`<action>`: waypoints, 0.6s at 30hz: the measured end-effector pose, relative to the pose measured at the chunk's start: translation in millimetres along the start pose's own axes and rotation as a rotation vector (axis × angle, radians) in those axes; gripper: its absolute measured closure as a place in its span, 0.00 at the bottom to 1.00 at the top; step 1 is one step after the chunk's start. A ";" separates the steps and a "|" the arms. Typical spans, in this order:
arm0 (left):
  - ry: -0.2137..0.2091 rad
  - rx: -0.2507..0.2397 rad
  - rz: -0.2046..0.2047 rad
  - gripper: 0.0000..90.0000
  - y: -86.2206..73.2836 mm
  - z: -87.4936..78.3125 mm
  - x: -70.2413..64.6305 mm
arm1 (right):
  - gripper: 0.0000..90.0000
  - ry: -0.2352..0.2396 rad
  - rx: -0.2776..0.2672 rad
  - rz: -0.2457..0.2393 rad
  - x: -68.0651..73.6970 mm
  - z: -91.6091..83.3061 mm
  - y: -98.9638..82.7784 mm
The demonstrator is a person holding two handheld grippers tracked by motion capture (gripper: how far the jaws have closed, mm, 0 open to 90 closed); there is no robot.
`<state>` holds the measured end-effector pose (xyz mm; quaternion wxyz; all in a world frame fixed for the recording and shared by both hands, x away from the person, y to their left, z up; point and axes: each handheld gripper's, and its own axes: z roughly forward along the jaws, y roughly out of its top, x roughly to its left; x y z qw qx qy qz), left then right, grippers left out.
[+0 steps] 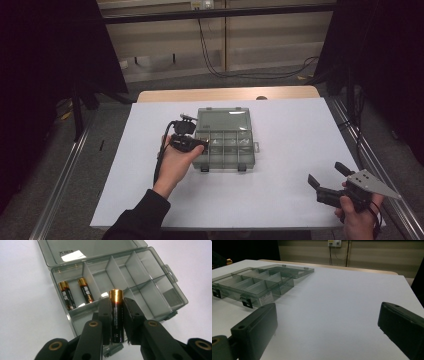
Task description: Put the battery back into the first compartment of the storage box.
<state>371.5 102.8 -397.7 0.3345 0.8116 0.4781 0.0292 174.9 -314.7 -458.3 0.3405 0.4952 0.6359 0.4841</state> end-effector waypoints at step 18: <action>0.026 0.004 -0.045 0.86 8.4 18.2 12.7 | 0.02 0.002 0.001 0.003 0.0 -0.2 0.1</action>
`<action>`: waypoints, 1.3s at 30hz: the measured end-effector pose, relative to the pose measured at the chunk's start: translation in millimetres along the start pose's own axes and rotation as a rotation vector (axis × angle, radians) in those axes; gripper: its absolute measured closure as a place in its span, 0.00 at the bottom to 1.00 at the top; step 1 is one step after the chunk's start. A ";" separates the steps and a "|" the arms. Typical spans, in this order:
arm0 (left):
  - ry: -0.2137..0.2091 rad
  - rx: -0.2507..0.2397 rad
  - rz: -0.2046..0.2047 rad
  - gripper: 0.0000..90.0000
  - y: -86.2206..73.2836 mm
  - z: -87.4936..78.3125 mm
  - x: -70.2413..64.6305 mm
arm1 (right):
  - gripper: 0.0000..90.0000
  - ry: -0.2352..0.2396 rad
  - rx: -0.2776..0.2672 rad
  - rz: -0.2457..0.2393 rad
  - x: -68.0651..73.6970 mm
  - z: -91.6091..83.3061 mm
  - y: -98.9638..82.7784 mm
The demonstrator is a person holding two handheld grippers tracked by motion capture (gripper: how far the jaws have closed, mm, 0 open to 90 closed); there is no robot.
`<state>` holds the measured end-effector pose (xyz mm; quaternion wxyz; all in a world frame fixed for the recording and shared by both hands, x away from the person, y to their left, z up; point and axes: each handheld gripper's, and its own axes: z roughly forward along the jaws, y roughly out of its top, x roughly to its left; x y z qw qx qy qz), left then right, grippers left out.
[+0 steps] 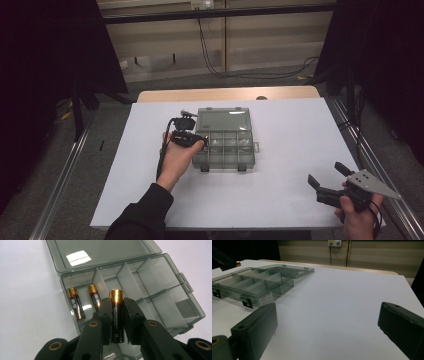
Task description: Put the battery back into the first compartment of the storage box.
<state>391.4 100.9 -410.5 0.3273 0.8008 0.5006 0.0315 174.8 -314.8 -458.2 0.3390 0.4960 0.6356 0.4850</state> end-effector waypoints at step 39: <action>0.074 0.001 -0.048 0.85 13.5 30.9 13.4 | 0.02 -0.004 -0.005 -0.002 -1.7 0.4 -1.0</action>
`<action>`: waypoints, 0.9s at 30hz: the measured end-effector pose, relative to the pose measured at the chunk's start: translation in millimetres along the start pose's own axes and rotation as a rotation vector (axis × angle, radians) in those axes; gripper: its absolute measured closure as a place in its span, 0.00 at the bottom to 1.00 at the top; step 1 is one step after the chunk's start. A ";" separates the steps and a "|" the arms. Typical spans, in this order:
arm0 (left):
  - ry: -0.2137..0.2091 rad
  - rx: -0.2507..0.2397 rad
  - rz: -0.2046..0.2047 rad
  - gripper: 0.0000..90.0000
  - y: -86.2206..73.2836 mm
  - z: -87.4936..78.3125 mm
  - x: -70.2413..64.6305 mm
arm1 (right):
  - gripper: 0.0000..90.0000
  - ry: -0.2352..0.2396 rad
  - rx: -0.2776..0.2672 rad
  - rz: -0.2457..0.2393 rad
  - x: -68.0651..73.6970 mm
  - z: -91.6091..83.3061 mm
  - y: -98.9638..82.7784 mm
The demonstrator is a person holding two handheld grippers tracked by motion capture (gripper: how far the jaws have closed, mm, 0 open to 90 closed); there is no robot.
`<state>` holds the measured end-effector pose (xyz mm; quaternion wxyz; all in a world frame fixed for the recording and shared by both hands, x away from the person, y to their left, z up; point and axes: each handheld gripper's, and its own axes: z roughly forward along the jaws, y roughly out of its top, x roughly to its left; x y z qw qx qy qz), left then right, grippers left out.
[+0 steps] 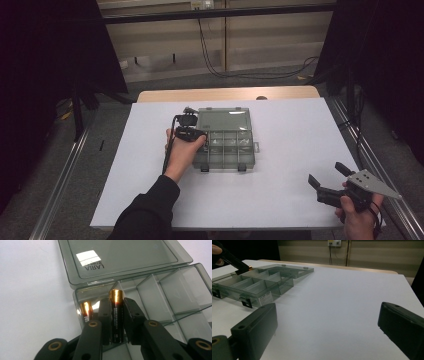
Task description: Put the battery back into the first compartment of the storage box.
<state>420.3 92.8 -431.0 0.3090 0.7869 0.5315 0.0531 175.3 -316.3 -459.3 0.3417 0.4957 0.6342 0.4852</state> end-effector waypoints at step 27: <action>-0.166 -0.102 -0.031 0.00 -4.5 -26.1 13.3 | 0.02 0.005 0.012 -0.009 2.0 1.6 -0.3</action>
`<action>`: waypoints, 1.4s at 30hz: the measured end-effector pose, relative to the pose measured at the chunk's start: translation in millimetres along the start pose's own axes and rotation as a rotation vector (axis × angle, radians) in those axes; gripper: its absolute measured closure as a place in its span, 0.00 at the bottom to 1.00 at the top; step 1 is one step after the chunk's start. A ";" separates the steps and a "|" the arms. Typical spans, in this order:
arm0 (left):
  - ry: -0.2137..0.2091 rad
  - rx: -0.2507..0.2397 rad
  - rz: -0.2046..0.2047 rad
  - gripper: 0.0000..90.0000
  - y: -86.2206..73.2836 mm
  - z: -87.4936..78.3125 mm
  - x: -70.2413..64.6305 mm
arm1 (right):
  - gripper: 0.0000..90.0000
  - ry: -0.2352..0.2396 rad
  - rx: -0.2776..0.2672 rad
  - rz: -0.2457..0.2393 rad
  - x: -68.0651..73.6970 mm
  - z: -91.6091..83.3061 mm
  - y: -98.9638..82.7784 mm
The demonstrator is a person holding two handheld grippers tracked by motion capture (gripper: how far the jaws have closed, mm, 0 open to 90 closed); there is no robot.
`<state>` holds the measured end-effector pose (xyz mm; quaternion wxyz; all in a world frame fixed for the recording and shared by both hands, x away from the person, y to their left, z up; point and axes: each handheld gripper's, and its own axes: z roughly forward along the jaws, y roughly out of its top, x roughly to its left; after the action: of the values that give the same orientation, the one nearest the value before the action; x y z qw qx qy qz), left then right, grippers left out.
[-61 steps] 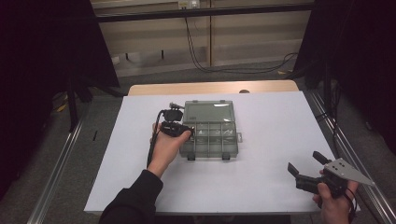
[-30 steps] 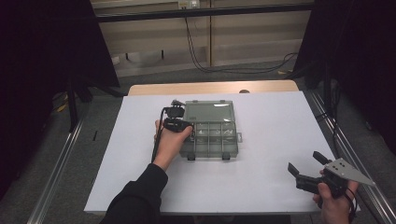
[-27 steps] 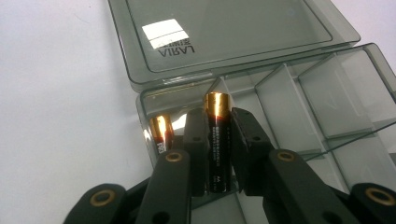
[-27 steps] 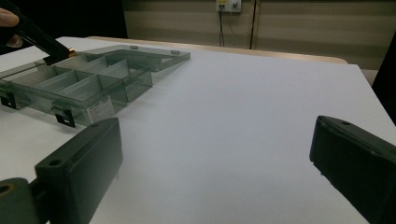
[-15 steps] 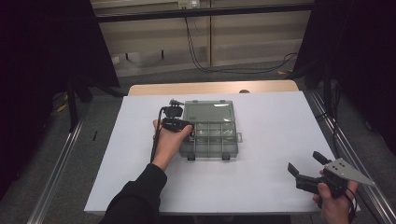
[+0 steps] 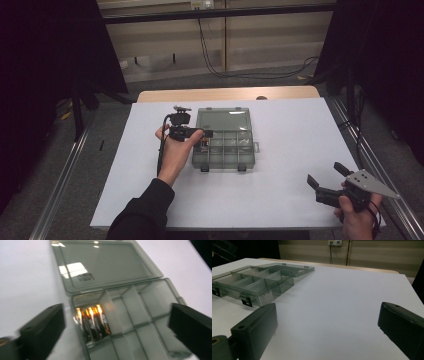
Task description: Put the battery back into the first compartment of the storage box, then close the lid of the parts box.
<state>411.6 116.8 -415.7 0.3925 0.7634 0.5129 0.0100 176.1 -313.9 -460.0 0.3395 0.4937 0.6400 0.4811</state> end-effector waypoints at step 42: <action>-0.040 -0.061 -0.064 0.02 4.9 -10.7 23.1 | 0.02 0.149 0.090 0.033 34.0 81.4 69.2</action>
<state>421.9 140.5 -414.2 0.4261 0.7343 0.5284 -0.0022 261.7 -255.0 -417.7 0.2606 0.4816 0.6762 0.4928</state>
